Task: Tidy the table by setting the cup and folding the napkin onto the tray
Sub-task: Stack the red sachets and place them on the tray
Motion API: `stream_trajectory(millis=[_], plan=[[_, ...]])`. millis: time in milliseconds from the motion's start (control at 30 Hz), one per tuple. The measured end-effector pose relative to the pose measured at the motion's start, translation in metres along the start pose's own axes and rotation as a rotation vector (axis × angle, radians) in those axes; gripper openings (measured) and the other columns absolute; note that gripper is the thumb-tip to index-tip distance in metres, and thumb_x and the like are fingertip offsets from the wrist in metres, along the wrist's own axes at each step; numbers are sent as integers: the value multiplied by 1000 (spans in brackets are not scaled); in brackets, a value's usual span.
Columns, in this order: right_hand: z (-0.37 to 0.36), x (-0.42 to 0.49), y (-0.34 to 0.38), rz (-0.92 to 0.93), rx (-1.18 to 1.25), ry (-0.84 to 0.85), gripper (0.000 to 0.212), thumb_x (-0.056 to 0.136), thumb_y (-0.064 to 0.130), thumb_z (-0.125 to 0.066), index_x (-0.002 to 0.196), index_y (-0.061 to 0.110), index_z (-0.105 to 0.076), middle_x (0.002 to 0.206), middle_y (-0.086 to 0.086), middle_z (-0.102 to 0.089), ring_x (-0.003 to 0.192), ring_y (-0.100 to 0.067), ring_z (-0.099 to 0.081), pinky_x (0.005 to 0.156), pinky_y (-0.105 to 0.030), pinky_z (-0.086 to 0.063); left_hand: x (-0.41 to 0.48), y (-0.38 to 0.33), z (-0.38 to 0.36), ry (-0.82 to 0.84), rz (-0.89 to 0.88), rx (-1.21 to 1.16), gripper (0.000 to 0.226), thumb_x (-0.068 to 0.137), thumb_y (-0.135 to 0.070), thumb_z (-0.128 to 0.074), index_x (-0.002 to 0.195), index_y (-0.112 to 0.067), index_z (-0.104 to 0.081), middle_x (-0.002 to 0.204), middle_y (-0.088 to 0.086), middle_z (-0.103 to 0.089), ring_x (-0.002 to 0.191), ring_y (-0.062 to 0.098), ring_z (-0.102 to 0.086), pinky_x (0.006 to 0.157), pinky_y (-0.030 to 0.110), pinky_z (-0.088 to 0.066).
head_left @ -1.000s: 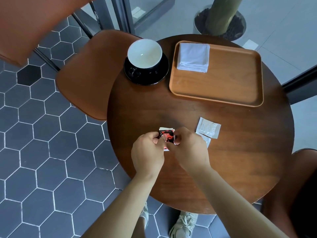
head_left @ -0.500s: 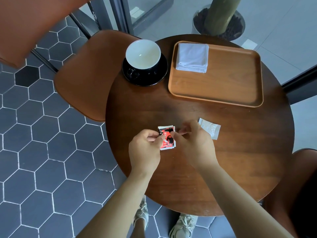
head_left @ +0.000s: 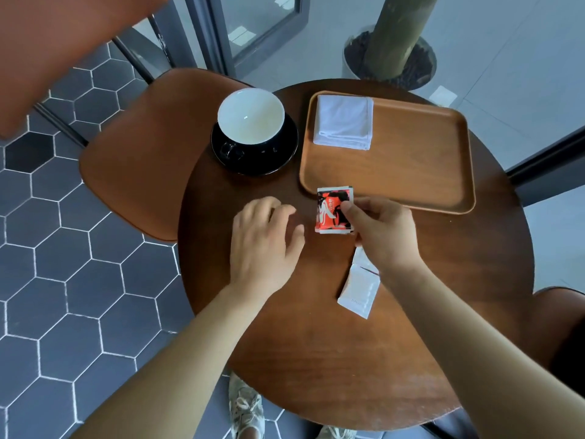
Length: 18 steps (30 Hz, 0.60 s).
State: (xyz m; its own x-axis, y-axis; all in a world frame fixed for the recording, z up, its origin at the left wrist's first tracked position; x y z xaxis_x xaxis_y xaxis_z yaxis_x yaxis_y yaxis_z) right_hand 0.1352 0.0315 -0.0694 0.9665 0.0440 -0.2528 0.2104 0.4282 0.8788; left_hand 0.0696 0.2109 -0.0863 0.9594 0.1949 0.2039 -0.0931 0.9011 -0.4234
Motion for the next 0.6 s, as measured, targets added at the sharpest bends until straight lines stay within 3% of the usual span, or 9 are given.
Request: stream_trajectory(millis=[67, 167, 267, 400, 600], plan=[[4, 20, 6, 2, -31, -29, 20, 91, 30, -69, 71, 31, -72, 63, 18, -71, 52, 5, -58, 60, -27, -50, 5, 7, -14, 107, -26, 215, 50, 95, -45, -46, 133, -13, -55, 141, 17, -50, 136, 36, -40, 115, 54, -27], [4, 48, 15, 2, -76, -75, 23, 90, 29, -69, 67, 31, -67, 60, 14, -69, 55, -1, -62, 60, -30, -52, 5, 13, -28, 203, 13, 284, 65, 95, -55, -37, 146, -14, -41, 156, 20, -34, 148, 38, -22, 119, 61, -11], [-2, 71, 26, 12, -154, -90, 28, 91, 30, -67, 63, 32, -65, 65, 13, -68, 65, -13, -67, 61, -31, -51, 6, 15, -31, 209, 12, 298, 68, 94, -57, -35, 148, -16, -39, 158, 18, -32, 149, 37, -20, 119, 61, -13], [-17, 89, 29, -37, -204, -62, 14, 93, 31, -66, 85, 23, -73, 71, 15, -66, 72, -10, -66, 57, -24, -47, 7, 16, -30, 205, 14, 314, 68, 93, -58, -36, 147, -17, -41, 157, 17, -35, 149, 36, -22, 118, 61, -15], [-35, 95, 20, -83, -339, -16, 18, 93, 33, -63, 89, 21, -77, 81, 1, -74, 77, -20, -69, 64, -31, -53, 8, 16, -32, 192, 18, 327, 68, 91, -57, -39, 146, -16, -44, 155, 18, -37, 147, 37, -25, 118, 61, -15]])
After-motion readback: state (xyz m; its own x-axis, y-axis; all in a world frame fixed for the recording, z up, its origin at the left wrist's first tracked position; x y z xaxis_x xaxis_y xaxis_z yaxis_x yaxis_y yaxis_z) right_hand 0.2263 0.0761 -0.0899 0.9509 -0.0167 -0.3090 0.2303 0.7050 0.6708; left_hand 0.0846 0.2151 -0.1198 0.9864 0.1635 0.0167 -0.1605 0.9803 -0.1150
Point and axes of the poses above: each hand's wrist, its own x-axis towards the middle knuckle, its own z-axis out of the back of the hand, y = z × x, the point moved 6 cm from there along x, towards the middle knuckle
